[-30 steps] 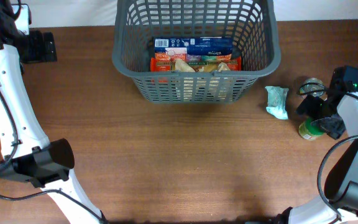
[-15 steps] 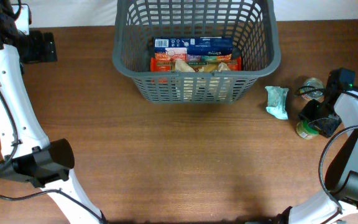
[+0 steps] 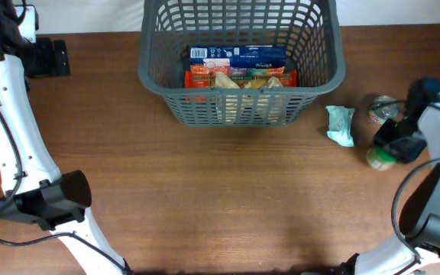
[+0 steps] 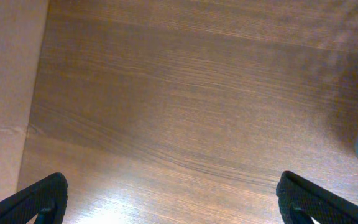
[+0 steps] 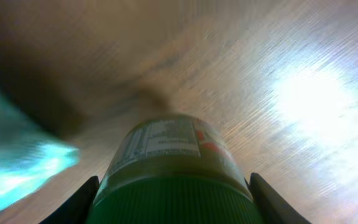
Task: Pack container
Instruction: 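Grasp the green-lidded jar with the right gripper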
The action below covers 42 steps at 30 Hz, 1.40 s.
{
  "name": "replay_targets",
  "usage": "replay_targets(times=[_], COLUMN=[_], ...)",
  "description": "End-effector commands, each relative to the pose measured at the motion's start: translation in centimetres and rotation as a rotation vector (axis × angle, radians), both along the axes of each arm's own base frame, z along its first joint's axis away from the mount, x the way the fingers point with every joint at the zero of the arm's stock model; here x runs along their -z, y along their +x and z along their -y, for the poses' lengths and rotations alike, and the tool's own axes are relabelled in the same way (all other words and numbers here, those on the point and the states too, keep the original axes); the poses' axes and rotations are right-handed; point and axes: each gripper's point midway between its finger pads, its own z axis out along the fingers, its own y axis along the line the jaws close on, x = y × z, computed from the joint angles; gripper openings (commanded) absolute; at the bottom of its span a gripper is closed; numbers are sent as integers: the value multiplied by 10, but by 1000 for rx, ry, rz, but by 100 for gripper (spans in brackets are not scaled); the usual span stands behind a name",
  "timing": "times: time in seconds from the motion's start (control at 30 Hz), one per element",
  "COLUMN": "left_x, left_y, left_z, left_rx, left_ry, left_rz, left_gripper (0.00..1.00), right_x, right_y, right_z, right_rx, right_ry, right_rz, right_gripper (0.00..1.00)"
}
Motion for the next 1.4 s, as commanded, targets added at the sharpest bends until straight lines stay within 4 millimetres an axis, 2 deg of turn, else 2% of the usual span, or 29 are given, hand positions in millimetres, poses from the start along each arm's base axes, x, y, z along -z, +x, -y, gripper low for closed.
replay_targets(times=[0.0,0.07,0.13,0.17,0.23,0.33,0.43,0.5,0.57,0.63,0.7,0.77,0.87,0.97,1.07,1.2,1.37], left_x=[3,3,3,3,3,3,3,3,3,3,3,3,3,3,3,3,3], left_y=[1,1,1,1,1,1,1,1,1,1,1,1,1,1,1,1,1], left_z=[-1,-1,-1,-1,-1,-1,-1,-1,-1,-1,-1,-1,-1,-1,-1,-1,-1], left_rx=[-12,-12,-12,-12,-12,-12,-12,-12,-12,-12,-12,-12,-12,-12,-12,-12,-12], left_ry=[-16,-16,-16,-16,-16,-16,-16,-16,-15,-16,-16,-16,-16,-16,-16,-16,-16], left_rz=[-1,-1,-1,-1,-1,-1,-1,-1,-1,-1,-1,-1,-1,-1,-1,-1,-1], left_gripper=[99,99,99,99,99,99,99,99,99,99,99,99,99,99,99,99,99], right_x=[-97,-144,-206,-221,-272,-336,-383,-399,-407,-406,-398,-382,-346,-298,-259,-217,-177], right_y=[29,33,39,39,39,37,36,37,39,44,54,70,99,128,146,158,158], right_z=[10,7,-9,-15,-42,-83,-128,-161,-195,-225,-248,-261,-270,-280,-287,-288,-284], right_rx=[3,-12,-81,-94,-158,-268,-409,-517,-624,-737,-838,-875,-891,-909,-922,-925,-922], right_ry=[-88,-121,-140,-138,-115,-102,-108,-98,-73,-65,-77,-98,-109,-78,-48,-29,-27], right_rz=[233,319,451,486,622,812,965,1030,1071,1086,1075,1033,943,833,744,641,509], right_gripper=[25,25,23,20,17,17,17,17,17,17,17,17,17,16,12,12,17])
